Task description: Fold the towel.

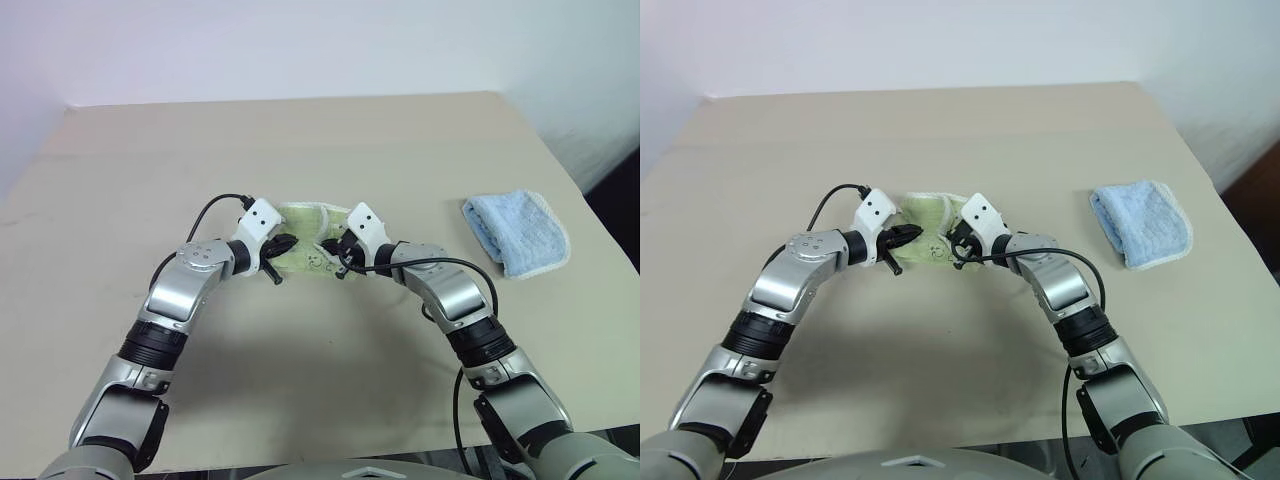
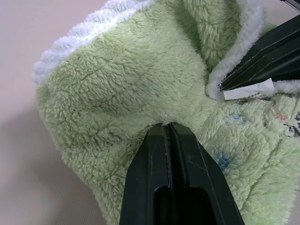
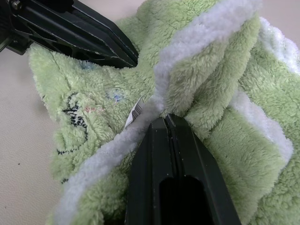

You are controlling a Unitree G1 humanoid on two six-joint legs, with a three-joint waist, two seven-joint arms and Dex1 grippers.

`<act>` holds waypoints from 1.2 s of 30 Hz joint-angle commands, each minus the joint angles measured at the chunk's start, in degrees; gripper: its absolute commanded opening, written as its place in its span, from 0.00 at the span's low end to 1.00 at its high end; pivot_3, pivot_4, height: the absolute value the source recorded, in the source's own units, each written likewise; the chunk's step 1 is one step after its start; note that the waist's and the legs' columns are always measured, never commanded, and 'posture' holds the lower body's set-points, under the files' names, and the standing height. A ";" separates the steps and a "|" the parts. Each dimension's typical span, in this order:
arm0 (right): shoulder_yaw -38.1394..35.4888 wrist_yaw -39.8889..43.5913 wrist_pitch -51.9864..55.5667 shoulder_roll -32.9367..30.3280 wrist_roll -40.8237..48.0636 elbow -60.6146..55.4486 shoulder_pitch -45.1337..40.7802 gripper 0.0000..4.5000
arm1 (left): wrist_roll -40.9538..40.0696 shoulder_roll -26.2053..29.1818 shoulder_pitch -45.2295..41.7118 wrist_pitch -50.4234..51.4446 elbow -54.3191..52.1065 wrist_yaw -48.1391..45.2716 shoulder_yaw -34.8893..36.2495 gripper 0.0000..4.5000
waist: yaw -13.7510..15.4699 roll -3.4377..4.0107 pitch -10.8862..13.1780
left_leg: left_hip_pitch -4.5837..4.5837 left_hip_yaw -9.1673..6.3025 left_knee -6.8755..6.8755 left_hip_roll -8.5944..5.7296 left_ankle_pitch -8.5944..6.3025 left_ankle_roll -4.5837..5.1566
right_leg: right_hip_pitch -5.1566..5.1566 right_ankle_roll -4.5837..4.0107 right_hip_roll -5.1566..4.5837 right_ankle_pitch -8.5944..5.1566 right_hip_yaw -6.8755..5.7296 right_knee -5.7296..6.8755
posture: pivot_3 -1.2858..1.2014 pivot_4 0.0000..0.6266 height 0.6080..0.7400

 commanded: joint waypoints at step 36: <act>-14.75 -1.73 1.54 -7.88 7.23 -22.56 7.07 0.00 | -39.14 -10.03 2.73 49.11 -3.03 22.91 38.63 1.00 | -0.01 -0.04 0.03 | -0.38 -0.02 0.06 0.00 0.05 -0.08 | -0.35 0.01 0.04 0.01 0.01 0.07 | 0.52 0.24 0.91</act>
